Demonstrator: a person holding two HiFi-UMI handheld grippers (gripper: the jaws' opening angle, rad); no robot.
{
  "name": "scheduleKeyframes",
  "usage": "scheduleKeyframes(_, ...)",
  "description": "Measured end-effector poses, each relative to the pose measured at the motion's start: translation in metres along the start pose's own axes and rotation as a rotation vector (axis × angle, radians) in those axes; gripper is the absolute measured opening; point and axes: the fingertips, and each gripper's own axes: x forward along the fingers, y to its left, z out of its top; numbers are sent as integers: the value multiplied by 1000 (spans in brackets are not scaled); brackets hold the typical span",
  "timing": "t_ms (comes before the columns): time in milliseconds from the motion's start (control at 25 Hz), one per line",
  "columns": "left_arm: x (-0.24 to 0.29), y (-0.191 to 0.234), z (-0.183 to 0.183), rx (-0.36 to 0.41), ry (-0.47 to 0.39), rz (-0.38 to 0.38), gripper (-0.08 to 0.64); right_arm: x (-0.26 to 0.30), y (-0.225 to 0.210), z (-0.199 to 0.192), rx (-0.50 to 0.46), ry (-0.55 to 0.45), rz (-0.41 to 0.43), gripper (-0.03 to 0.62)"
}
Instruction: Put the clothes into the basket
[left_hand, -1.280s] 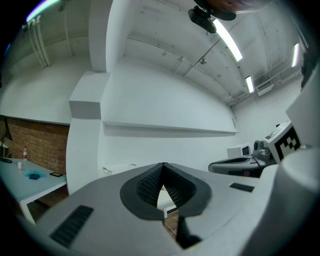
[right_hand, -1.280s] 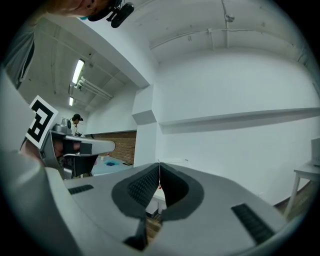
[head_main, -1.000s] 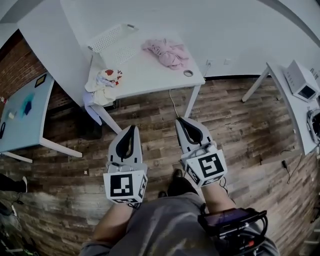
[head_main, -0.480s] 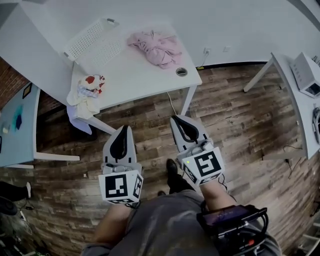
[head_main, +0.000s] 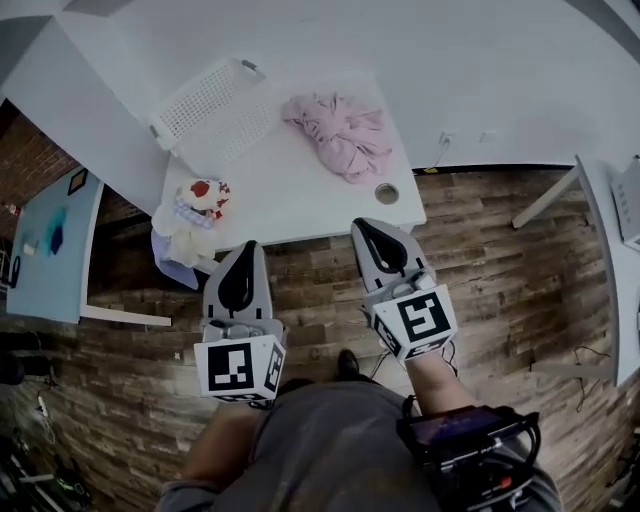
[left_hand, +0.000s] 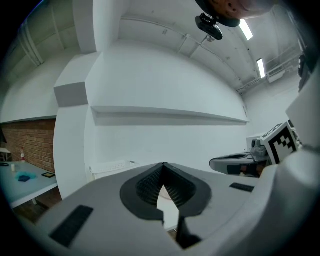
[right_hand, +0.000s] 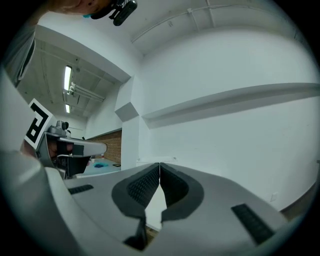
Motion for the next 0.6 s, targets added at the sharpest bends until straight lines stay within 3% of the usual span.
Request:
scheduleKeyframes(360, 22, 40, -9, -7, 7, 100, 8, 58, 2, -4, -17, -5, 89, 8)
scheduleKeyframes(600, 63, 59, -26, -36, 19, 98, 8, 94, -19, -20, -31, 44, 76, 9)
